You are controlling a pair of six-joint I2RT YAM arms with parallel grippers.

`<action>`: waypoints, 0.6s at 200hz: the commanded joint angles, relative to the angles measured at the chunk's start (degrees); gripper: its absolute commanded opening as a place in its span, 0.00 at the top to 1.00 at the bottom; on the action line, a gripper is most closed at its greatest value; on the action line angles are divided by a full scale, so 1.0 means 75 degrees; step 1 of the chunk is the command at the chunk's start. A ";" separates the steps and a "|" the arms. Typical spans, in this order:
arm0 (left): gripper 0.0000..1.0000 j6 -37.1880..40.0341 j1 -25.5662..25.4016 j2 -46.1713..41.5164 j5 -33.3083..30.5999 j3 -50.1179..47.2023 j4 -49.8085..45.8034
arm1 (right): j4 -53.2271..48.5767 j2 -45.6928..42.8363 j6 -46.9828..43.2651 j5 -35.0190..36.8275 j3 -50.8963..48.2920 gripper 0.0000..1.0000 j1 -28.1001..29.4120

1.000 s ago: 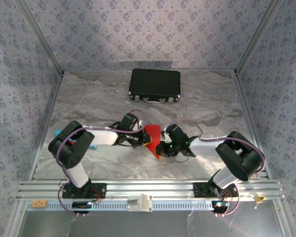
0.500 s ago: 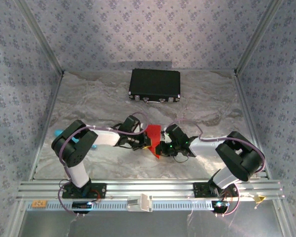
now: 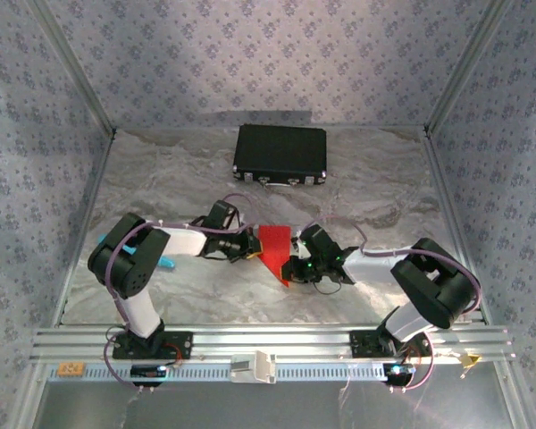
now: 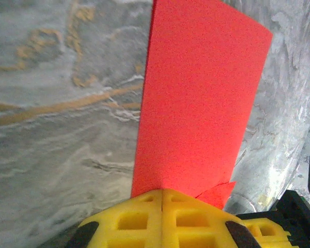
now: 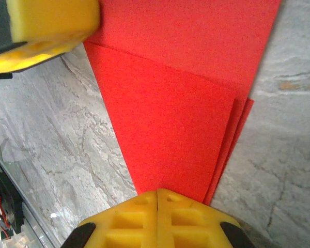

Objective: Fold a paper plane with a square sheet of paper (pick it up from the middle)
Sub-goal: Third fold the triangle at the center of the table.

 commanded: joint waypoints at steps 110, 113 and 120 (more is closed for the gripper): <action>0.92 0.0490 -0.0654 -0.0446 -0.0196 0.0412 -0.0657 | -0.1465 0.0081 -0.0518 0.0380 0.0092 1.00 -0.0104; 0.93 0.0481 -0.0667 -0.0376 -0.0160 0.0410 -0.0622 | -0.1462 0.0081 -0.0517 0.0380 0.0098 1.00 -0.0103; 0.93 0.0464 -0.0687 -0.0218 -0.0088 0.0437 -0.0548 | -0.1471 0.0071 -0.0515 0.0380 0.0116 1.00 -0.0106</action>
